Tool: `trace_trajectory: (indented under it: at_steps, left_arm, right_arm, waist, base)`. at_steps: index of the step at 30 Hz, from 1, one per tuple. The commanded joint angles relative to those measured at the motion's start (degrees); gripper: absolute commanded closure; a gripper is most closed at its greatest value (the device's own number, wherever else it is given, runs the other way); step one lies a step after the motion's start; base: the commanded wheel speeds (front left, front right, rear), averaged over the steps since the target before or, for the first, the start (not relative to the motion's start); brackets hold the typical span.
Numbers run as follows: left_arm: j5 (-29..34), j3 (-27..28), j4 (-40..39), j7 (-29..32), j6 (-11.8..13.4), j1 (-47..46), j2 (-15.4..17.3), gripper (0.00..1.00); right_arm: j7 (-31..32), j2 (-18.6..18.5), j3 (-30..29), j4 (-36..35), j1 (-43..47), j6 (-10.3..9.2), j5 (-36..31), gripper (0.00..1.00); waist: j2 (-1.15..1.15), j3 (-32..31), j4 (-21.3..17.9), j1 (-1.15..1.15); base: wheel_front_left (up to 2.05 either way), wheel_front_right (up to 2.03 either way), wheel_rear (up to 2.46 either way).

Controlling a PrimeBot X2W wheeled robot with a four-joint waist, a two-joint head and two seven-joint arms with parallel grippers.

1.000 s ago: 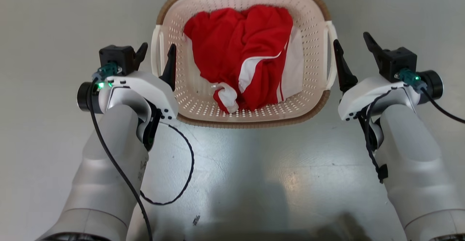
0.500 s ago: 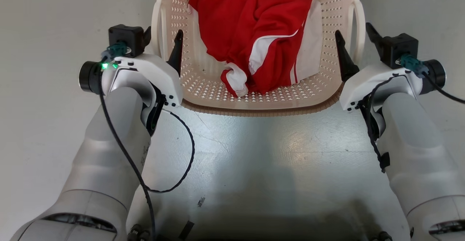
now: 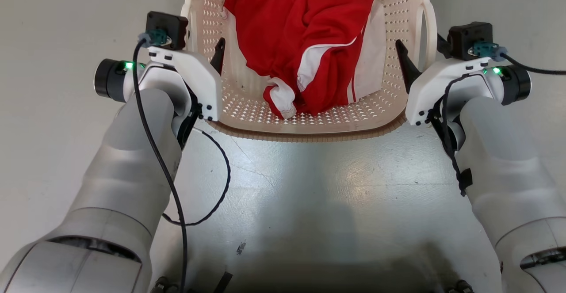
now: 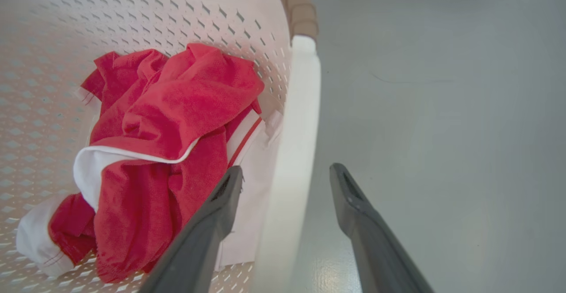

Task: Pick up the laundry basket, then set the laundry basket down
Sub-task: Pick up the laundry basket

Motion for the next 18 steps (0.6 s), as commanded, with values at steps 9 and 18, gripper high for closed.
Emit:
trace_trajectory:
  at_steps: [9, 18]
  left_arm:
    - [-1.6, 0.3, 0.8, 3.6, -0.5, -1.2, 1.9, 0.0]
    - [-1.2, -1.9, 1.1, 3.5, -0.7, -1.5, 2.1, 1.0]
  right_arm:
    - [3.3, 1.3, 4.2, 0.4, -0.8, 0.34, 2.9, 0.0]
    - [4.8, 1.3, 6.1, 0.8, -1.2, 0.34, 4.1, 1.0]
  waist:
    - [0.0, 0.1, -0.8, 0.0]
    - [0.0, -0.3, -1.1, 0.0]
  base:
    - [0.0, 0.0, 0.0]
    - [0.0, 0.0, 0.0]
